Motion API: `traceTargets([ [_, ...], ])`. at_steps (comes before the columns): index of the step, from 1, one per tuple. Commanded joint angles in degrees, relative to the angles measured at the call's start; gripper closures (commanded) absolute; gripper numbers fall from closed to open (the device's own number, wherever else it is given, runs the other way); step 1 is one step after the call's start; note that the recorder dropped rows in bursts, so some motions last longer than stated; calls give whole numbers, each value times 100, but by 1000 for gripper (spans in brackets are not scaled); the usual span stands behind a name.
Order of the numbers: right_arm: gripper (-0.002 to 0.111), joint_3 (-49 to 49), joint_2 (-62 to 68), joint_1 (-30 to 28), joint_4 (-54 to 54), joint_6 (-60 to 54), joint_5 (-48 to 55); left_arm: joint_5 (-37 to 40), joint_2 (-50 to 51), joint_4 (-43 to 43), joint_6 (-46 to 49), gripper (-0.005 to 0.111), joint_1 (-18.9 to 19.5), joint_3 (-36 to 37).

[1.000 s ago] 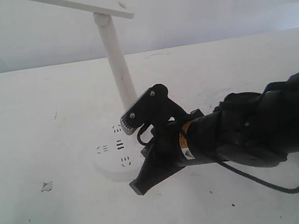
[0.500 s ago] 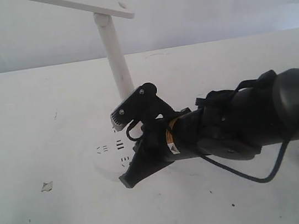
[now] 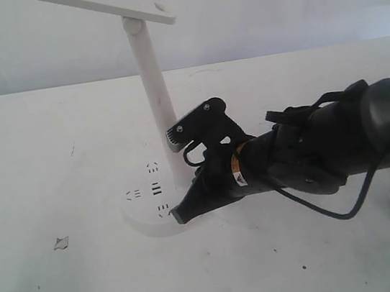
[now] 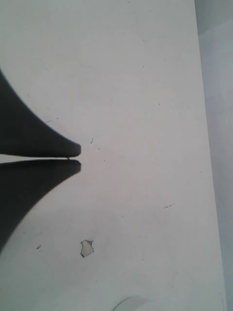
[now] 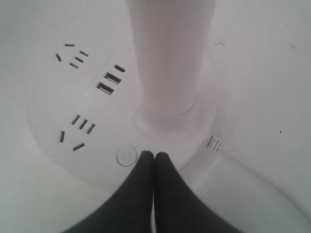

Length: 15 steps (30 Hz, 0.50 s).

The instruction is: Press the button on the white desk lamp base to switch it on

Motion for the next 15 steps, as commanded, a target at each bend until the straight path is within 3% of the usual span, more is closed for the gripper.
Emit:
traceTargets([
  [1,108,-14,14,-42,165,94,-344,-37,-27,-43,-12,106,2,-16],
  [15,108,-14,458,-42,187,1057,-1162,-37,-27,-43,-12,106,2,-16],
])
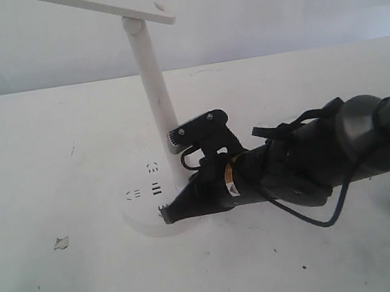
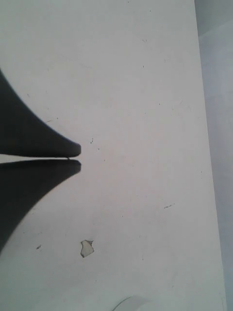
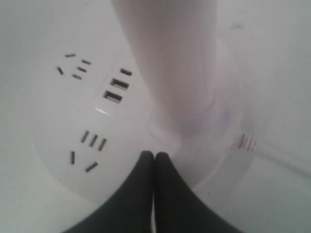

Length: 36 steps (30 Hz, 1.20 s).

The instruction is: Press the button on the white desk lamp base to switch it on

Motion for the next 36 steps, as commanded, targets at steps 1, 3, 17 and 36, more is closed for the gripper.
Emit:
traceTargets([
  [1,108,-14,-13,-42,-120,422,-553,-37,-27,-43,-12,106,2,-16],
  [3,108,-14,-13,-42,-389,671,-593,-37,-27,-43,-12,106,2,-16],
  [17,108,-14,75,-42,-596,823,-291,-37,-27,-43,-12,106,2,-16],
  [36,108,-14,234,-42,-584,823,-364,-37,-27,-43,-12,106,2,-16],
])
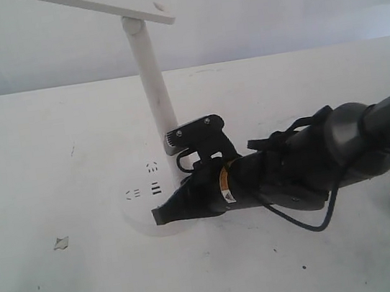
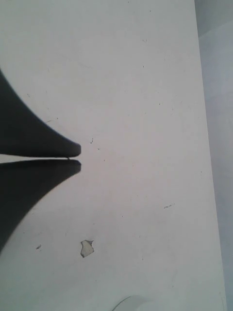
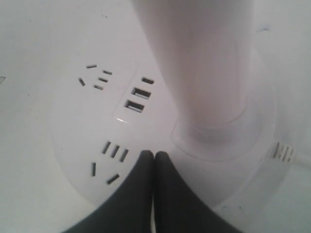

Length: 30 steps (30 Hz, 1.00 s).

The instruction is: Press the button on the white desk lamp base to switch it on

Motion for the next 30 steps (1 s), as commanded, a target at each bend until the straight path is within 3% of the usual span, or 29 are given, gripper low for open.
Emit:
traceTargets([
  [1,108,6,-110,-42,-45,34,145,-37,-27,-43,-12,106,2,-16],
  [30,108,703,-2700,-223,17,-1642,1083,-37,-27,-43,-12,106,2,-16],
])
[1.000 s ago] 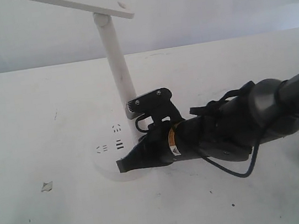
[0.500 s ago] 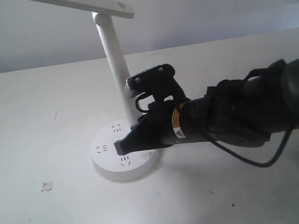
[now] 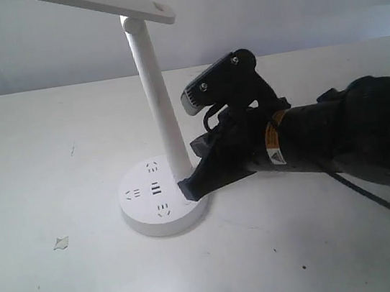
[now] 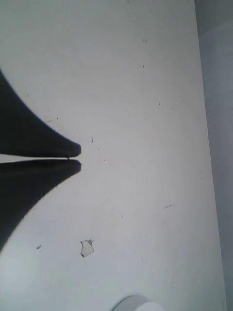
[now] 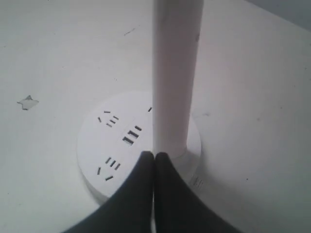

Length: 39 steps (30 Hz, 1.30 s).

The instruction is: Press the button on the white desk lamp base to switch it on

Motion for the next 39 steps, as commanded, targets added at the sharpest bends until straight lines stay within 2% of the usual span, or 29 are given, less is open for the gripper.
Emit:
traceTargets([
  [1,108,57,-412,-196,43,-126,471,-37,-27,-43,-12,106,2,-16],
  [12,108,794,-1697,-329,28,-158,494,-37,-27,-43,-12,106,2,-16],
  [18,108,794,-1780,-329,78,-132,1378,-37,-27,-43,-12,106,2,-16],
  [39,108,794,-1804,-313,121,-132,1318,-37,-27,-43,-12,106,2,-16],
])
